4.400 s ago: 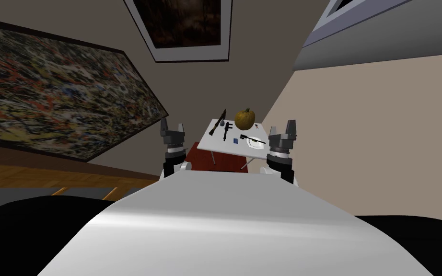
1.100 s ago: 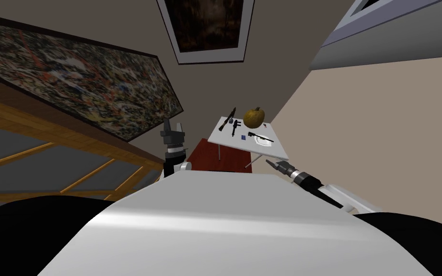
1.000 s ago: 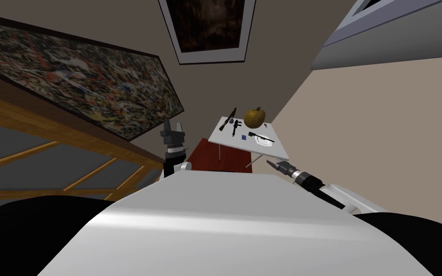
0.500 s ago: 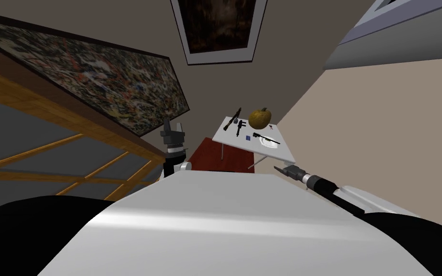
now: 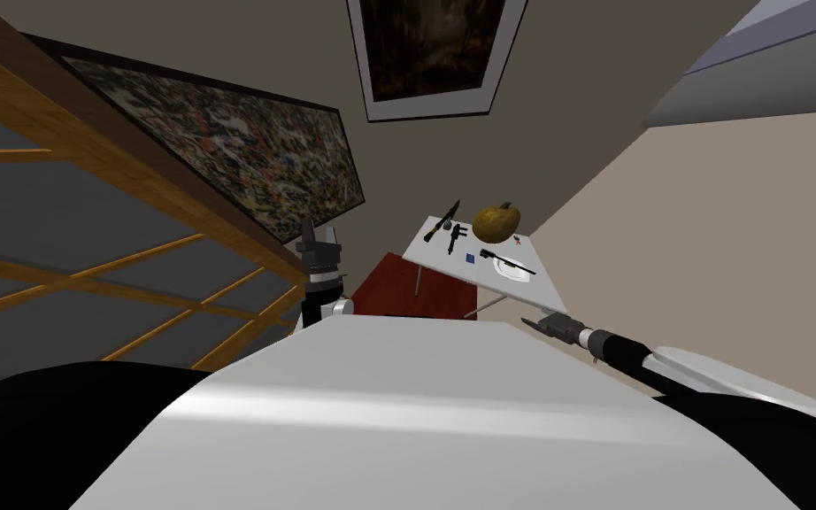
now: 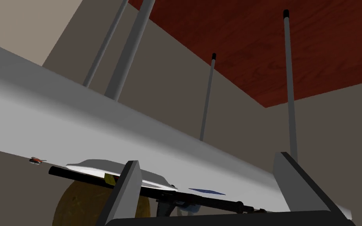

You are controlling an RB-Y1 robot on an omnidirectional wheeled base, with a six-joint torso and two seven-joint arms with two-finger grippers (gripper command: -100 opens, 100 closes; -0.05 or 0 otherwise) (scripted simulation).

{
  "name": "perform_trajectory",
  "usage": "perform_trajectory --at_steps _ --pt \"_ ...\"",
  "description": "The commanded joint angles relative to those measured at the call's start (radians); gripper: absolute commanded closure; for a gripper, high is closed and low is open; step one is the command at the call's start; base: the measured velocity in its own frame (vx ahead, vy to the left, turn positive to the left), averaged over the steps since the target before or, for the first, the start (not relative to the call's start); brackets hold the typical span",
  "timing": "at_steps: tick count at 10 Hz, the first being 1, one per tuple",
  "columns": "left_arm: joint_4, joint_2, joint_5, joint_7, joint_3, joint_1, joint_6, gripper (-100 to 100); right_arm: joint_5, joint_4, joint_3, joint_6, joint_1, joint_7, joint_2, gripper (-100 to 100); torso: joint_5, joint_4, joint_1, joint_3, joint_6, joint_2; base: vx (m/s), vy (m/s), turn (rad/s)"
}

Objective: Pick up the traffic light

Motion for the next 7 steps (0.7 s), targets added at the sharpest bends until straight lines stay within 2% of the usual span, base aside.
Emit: perform_trajectory --at_steps 1,2,3,4,5,7 --pt "0.0 0.0 0.0 0.0 0.0 0.0 0.0 0 0.0 0.042 -0.012 -0.015 0.022 0.005 -0.031 -100 0.0 0.0 0.0 0.0 0.0 0.0 -0.006 0.062 0.105" --pt "0.0 0.0 0.0 0.0 0.0 0.0 0.0 0 0.007 0.075 -0.001 -0.023 0.033 0.009 -0.062 -100 0.0 0.0 -0.001 0.0 0.001 0.0 0.0 0.058 0.213" --pt "0.0 0.0 0.0 0.0 0.0 0.0 0.0 0 0.007 0.089 -0.001 -0.023 0.033 0.009 -0.062 -100 0.0 0.0 -0.001 0.0 0.0 0.0 0.003 0.039 0.121" --pt "0.0 0.0 0.0 0.0 0.0 0.0 0.0 0 0.011 0.131 0.011 -0.031 0.042 0.011 -0.089 -100 0.0 0.0 -0.002 0.0 0.001 0.0 0.012 0.05 0.226" --pt "0.0 0.0 0.0 0.0 0.0 0.0 0.0 0 0.011 0.135 0.011 -0.031 0.042 0.011 -0.089 -100 0.0 0.0 -0.002 0.0 0.0 0.0 0.011 0.039 0.114" --pt "0.0 0.0 0.0 0.0 0.0 0.0 0.0 0 0.015 0.208 0.036 -0.05 0.059 0.015 -0.13 -100 -0.001 0.0 -0.002 0.0 0.0 -0.001 0.026 0.061 0.279"
